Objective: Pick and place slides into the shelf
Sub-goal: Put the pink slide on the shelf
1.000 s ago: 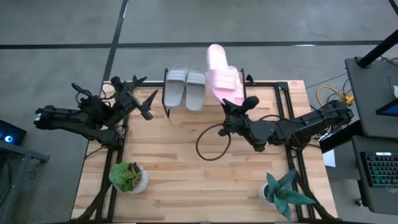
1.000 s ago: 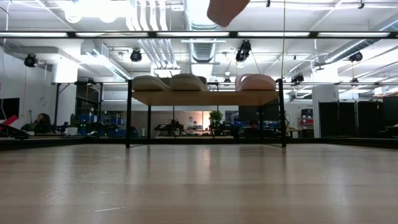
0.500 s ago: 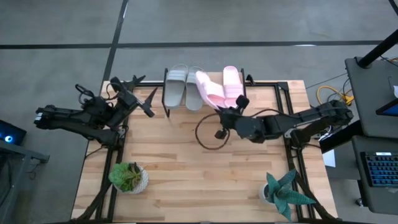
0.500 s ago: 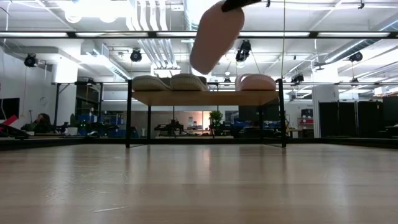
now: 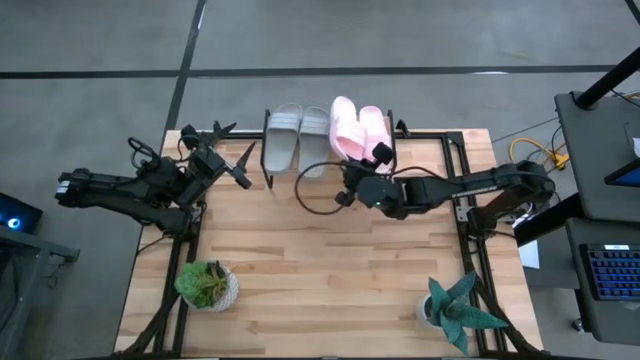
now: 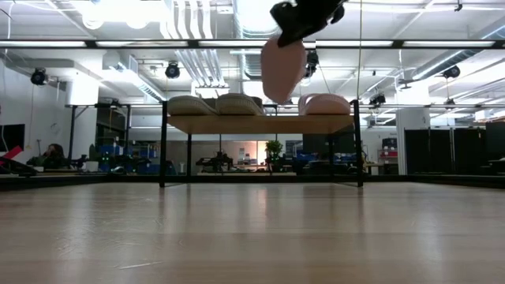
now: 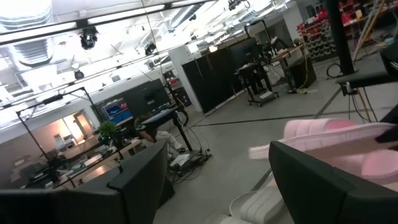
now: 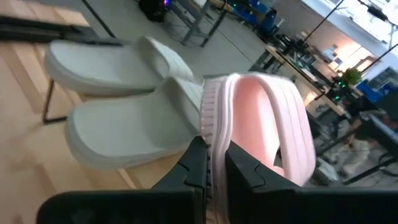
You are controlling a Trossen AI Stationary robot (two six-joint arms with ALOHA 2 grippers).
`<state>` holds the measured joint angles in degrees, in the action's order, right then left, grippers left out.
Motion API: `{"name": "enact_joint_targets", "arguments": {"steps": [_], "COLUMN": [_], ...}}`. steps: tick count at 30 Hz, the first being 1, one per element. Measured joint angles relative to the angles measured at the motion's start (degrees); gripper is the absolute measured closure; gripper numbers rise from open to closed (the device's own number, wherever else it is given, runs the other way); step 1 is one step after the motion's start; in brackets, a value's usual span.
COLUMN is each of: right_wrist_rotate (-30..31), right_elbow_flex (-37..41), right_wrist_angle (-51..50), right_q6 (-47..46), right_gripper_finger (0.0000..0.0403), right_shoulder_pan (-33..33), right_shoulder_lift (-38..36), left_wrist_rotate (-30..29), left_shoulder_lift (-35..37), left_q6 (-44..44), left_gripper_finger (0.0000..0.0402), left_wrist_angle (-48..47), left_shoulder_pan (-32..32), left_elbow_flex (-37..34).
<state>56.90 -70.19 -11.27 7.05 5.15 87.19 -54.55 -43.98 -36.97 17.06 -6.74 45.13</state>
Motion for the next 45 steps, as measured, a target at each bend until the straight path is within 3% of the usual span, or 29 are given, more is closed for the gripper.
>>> {"name": "enact_joint_targets", "arguments": {"steps": [7,16,31,38,42,45], "right_wrist_rotate": [0.2,3.6,-5.6,-7.0,-13.8,-15.2], "right_elbow_flex": [-3.1,-9.2,-9.3,-9.3,-9.3,-9.3], "right_wrist_angle": [-3.2,-17.1,-24.5,-27.6,-28.0,-28.1], "right_q6": [0.4,-5.0,-11.4,-12.5,-13.0,-13.5], "right_gripper_finger": [0.0387,0.0387,0.0387,0.0387,0.0387,0.0387], "right_shoulder_pan": [-1.1,-1.2,-1.4,-1.6,-2.6,-3.2], "right_shoulder_lift": [5.5,9.4,8.8,8.8,9.0,9.3], "left_wrist_rotate": [-1.6,-1.9,-2.7,-3.0,-3.0,-3.0], "left_shoulder_lift": [0.3,0.3,0.1,0.0,-0.1,-0.2], "left_q6": [0.0,0.1,0.1,0.1,0.1,0.1], "left_gripper_finger": [0.0136,0.0136,0.0136,0.0136,0.0136,0.0136], "left_wrist_angle": [-1.0,-1.9,-1.7,-1.9,-1.8,-1.7], "left_shoulder_pan": [0.0,0.0,0.0,0.0,0.0,0.0], "left_elbow_flex": [-0.5,-0.5,-0.5,-0.5,-0.5,-0.5]}}
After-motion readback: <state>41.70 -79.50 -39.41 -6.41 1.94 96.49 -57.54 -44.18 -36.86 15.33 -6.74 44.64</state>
